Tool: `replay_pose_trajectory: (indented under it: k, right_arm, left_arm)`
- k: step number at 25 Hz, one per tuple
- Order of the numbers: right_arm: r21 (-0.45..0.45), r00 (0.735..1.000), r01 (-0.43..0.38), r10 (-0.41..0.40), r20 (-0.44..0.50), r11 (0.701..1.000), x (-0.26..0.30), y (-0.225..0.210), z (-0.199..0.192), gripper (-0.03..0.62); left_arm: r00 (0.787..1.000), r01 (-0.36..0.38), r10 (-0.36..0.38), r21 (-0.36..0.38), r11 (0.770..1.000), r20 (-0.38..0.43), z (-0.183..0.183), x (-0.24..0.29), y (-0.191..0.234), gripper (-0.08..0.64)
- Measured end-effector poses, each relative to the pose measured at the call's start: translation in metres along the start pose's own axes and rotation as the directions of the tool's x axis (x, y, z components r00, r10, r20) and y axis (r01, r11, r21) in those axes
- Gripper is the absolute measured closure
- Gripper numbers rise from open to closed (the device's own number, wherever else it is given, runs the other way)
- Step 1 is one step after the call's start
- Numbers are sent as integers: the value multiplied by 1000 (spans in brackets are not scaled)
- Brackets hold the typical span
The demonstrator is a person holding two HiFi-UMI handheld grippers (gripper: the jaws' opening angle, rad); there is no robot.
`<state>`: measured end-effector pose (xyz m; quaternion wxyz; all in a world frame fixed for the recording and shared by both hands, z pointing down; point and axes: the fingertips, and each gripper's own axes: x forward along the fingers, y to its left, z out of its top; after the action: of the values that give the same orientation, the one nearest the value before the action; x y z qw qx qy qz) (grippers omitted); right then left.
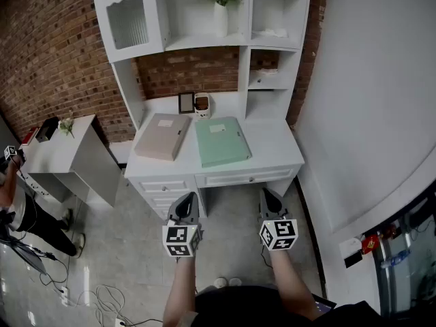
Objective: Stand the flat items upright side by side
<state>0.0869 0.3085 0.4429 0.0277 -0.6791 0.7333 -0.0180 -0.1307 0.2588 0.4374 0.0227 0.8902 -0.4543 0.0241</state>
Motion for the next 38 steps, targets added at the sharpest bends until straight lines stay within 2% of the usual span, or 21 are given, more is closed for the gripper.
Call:
replay_pose_trajectory:
  k: [9, 13, 22, 24, 26, 31, 38]
  right_arm:
    - [19, 1000, -5, 5, -2, 1000, 0, 2, -4, 597]
    - [39, 999, -26, 26, 21, 999, -1, 6, -3, 595]
    - [52, 996, -93, 94, -4, 994, 1, 16, -12, 594]
    - [63, 994, -109, 109, -3, 992, 2, 19, -11, 536]
    - [76, 992, -122, 123, 3, 990, 5, 20, -10, 513]
    - [104, 988, -151, 151, 10, 983, 13, 25, -11, 385]
    - [109, 992, -127, 124, 37, 986, 21, 32, -3, 347]
  left_arm:
    - [1000, 21, -21, -7, 1000, -13, -7, 4, -6, 551]
    - [1000, 23, -23, -8, 1000, -13, -10, 3, -5, 551]
    - [998, 55, -57, -49, 997, -29, -18, 3, -5, 549]
    - [998, 65, -66, -61, 996, -20, -17, 3, -3, 531]
    - [997, 71, -72, -70, 995, -12, -18, 4, -1, 469]
    - [996, 93, -94, -88, 992, -3, -20, 9, 4, 369]
    - [993, 114, -114, -93, 989, 9, -14, 14, 21, 319]
